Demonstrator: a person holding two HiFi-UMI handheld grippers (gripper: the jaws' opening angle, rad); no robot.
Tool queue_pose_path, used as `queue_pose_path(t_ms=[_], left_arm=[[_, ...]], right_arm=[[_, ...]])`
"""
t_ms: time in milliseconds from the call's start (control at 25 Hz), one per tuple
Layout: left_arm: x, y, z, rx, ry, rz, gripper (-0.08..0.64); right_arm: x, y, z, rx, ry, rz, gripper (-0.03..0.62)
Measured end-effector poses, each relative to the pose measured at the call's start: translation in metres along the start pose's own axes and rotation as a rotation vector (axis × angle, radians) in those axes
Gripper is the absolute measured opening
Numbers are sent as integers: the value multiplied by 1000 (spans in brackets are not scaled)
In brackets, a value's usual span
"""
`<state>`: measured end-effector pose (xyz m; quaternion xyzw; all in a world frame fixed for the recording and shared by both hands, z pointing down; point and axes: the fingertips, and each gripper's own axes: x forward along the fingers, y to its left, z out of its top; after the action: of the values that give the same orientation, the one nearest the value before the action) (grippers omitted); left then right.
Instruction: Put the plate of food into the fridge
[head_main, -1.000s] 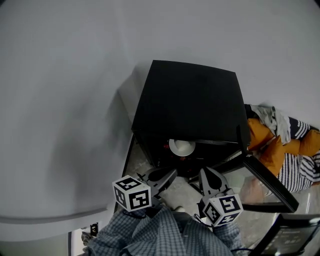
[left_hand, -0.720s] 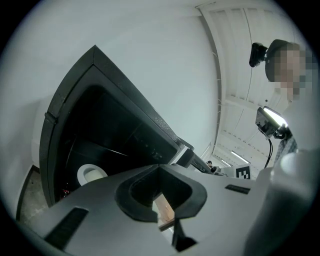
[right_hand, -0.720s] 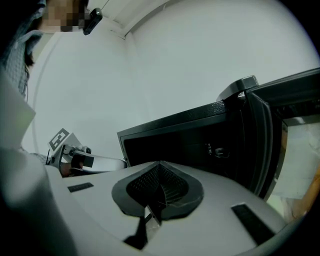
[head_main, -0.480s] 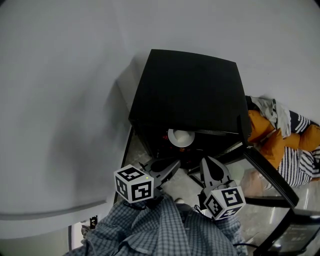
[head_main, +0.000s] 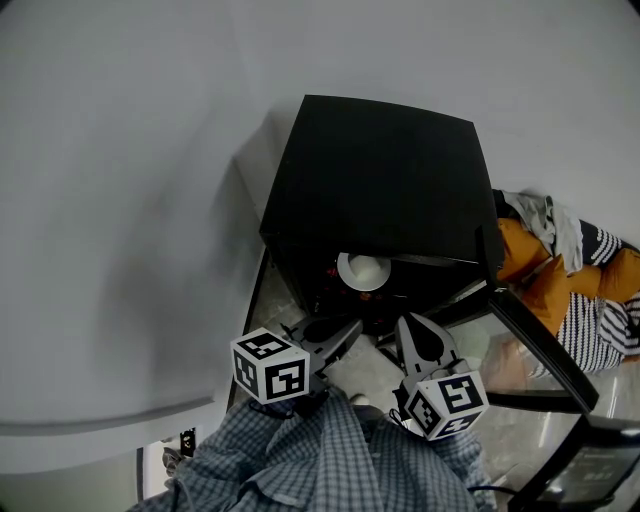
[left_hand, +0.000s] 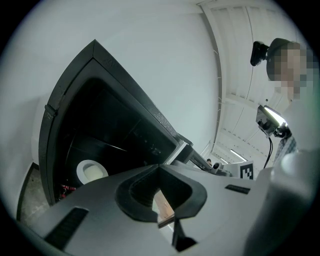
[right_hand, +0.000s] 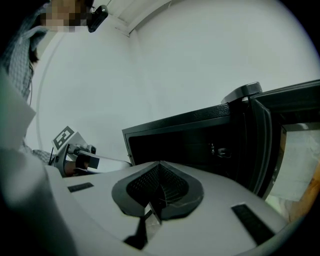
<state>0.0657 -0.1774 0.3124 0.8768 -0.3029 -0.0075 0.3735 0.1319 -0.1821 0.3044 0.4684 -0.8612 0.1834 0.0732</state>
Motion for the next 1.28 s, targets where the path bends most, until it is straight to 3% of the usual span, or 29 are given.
queue_pose_path(t_ms=[1280], left_arm=[[-13,-7,-12,-1,-12,16,6]], right_arm=[[-6,23,-10,-53,30,76,6]])
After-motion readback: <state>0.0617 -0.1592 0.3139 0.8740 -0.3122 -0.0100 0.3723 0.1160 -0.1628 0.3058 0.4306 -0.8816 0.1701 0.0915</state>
